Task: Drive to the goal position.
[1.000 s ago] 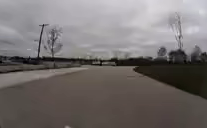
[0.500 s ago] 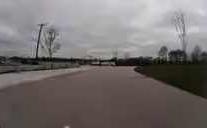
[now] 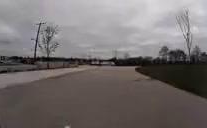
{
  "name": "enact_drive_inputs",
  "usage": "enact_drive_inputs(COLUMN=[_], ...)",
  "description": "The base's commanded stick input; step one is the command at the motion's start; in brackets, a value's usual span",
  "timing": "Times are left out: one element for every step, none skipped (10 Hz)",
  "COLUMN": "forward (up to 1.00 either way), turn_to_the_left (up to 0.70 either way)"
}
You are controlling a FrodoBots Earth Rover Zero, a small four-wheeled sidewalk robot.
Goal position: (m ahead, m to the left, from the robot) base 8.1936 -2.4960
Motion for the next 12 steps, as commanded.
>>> enact_drive_inputs(forward=[1.0,1.0,1.0,1.0,1.0,1.0,1.0,1.0,1.0,1.0,1.0,1.0], turn_to_the_left=[0.0,0.0,0.0,0.0,0.0,0.0,0.0,0.0,0.0,0.0,0.0,0.0])
